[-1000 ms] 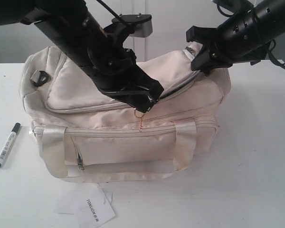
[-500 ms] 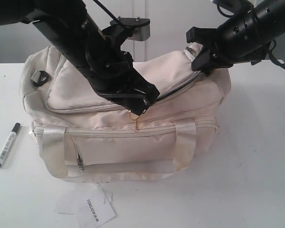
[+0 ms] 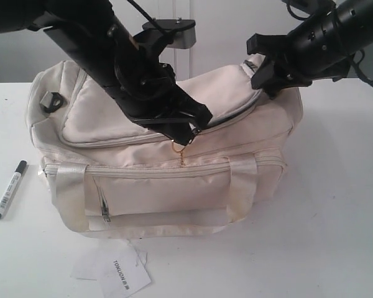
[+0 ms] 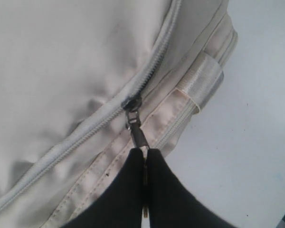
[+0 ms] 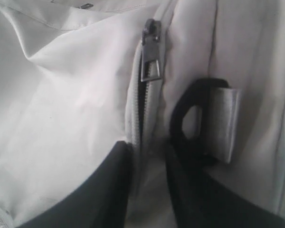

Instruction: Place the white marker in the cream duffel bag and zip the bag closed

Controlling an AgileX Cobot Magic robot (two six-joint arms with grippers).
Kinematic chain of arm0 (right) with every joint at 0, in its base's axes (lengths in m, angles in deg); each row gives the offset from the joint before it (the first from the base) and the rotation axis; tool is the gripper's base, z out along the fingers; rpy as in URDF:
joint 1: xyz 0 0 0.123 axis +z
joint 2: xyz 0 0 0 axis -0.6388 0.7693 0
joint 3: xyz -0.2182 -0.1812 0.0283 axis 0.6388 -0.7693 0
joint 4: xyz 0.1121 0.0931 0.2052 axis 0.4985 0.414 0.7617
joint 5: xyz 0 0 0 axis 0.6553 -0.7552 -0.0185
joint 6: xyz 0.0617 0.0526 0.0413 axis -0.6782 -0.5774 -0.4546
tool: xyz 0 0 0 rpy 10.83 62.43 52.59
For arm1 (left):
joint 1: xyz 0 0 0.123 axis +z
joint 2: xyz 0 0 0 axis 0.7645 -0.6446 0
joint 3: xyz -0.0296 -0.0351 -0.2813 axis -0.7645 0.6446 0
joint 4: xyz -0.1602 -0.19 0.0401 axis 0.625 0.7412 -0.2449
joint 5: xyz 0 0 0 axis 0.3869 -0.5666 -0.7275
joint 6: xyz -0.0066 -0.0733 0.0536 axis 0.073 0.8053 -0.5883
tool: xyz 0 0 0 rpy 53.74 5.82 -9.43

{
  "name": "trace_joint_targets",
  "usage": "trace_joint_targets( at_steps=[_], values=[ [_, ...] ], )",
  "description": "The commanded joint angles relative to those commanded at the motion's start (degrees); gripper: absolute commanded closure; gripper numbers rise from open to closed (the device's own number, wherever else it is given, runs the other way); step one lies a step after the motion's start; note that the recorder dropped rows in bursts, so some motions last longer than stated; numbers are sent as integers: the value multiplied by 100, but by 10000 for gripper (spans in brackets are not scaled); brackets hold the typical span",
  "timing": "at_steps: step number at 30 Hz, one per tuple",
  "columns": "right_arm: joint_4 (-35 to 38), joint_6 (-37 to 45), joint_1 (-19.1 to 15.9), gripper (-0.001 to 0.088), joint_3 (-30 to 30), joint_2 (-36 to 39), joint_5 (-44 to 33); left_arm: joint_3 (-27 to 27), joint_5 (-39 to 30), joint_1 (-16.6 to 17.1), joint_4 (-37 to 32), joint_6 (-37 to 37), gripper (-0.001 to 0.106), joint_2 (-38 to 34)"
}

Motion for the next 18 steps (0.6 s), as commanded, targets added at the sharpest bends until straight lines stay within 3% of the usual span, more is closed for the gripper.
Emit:
trace_joint_targets(
  at_steps=[2,4,7,10,13,18],
  values=[
    [0,437,0,387,0,-180,-107,0,0,0,0,-22,1053,0],
    [0,1115,0,389,0,-377,-279,0,-11,0,0,-21,1053,0],
    [41,2642,0,397,-36,-703,-747,0,-11,0,0,-33,1053,0],
    [380,4745,0,397,-136,-935,-1653,0,-11,0,0,-45,1053,0],
    [635,5950,0,397,-286,-1000,-1934,0,-22,0,0,-67,1053,0],
    [993,9114,145,367,-686,-1000,-2080,0,-54,0,0,-95,1053,0]
  ],
)
